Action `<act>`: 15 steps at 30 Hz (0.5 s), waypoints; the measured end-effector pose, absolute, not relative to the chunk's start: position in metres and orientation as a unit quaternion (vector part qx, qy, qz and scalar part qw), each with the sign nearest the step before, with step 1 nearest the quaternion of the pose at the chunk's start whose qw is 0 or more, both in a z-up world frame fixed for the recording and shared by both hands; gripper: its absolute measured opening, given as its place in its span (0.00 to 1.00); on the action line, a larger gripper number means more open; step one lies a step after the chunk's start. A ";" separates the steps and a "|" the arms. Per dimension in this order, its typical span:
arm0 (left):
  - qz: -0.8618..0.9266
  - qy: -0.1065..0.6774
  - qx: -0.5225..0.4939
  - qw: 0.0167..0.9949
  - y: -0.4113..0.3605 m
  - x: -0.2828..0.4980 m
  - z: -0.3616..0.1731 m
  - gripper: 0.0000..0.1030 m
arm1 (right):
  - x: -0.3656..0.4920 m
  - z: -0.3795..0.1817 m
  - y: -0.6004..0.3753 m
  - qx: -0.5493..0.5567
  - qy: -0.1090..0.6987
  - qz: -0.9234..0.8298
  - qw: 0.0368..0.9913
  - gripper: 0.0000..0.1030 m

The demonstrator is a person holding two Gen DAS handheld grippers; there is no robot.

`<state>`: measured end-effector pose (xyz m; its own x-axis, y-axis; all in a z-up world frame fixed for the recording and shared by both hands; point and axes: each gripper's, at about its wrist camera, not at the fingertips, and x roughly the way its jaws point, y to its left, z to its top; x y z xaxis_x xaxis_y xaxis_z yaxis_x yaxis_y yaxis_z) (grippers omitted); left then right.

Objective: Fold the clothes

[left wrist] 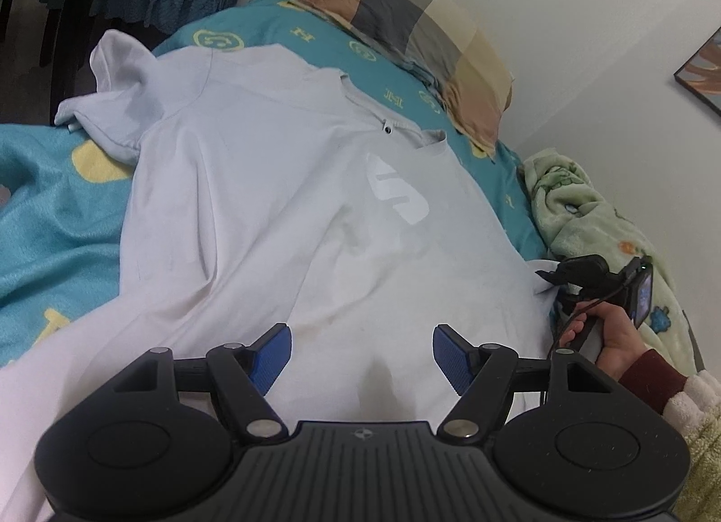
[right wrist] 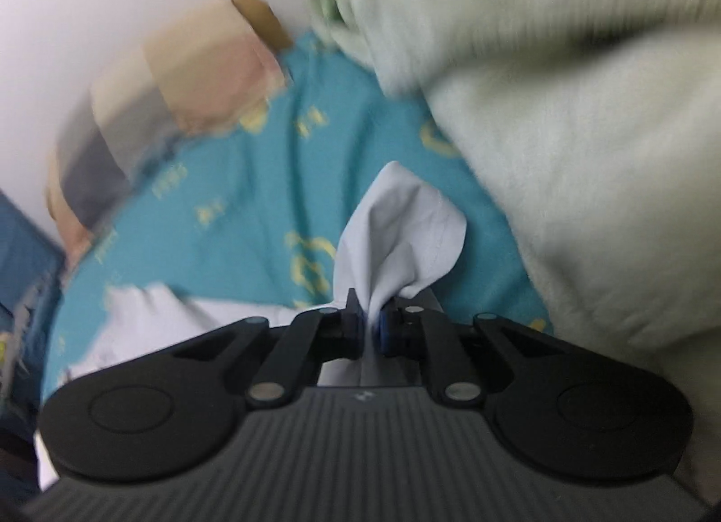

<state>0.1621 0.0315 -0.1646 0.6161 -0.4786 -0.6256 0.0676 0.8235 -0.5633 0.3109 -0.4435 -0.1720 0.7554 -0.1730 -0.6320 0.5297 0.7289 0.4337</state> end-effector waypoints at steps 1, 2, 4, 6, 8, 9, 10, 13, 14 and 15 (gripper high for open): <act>-0.158 0.402 -0.250 0.867 0.032 0.161 -0.161 0.69 | 0.308 -0.162 -0.439 0.295 0.276 -0.198 0.893 0.09; -0.157 0.395 -0.248 0.870 0.033 0.159 -0.157 0.69 | 0.306 -0.151 -0.433 0.287 0.266 -0.192 0.900 0.09; -0.156 0.382 -0.247 0.877 0.035 0.155 -0.149 0.69 | 0.303 -0.130 -0.422 0.269 0.246 -0.180 0.914 0.09; -0.156 0.367 -0.250 0.882 0.039 0.151 -0.139 0.69 | 0.299 -0.109 -0.401 0.243 0.224 -0.163 0.930 0.09; -0.154 0.353 -0.248 0.889 0.042 0.147 -0.131 0.69 | 0.300 -0.089 -0.370 0.201 0.202 -0.140 0.948 0.09; -0.152 0.346 -0.247 0.892 0.043 0.145 -0.128 0.69 | 0.300 -0.081 -0.354 0.176 0.192 -0.128 0.957 0.09; -0.149 0.339 -0.246 0.896 0.046 0.143 -0.124 0.69 | 0.301 -0.073 -0.337 0.150 0.182 -0.116 0.965 0.09; -0.142 0.326 -0.253 0.900 0.054 0.140 -0.118 0.69 | 0.305 -0.071 -0.280 0.074 0.171 -0.068 0.980 0.09; -0.139 0.323 -0.258 0.900 0.058 0.140 -0.118 0.69 | 0.306 -0.074 -0.260 0.047 0.171 -0.052 0.983 0.09; -0.137 0.320 -0.262 0.900 0.062 0.139 -0.117 0.69 | 0.308 -0.083 -0.240 0.024 0.176 -0.034 0.983 0.09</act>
<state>0.1395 0.0617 -0.1167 0.7580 -0.4141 -0.5039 0.0787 0.8250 -0.5596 0.3078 -0.2404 -0.0825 0.9354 -0.0582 -0.3487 0.0753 0.9965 0.0357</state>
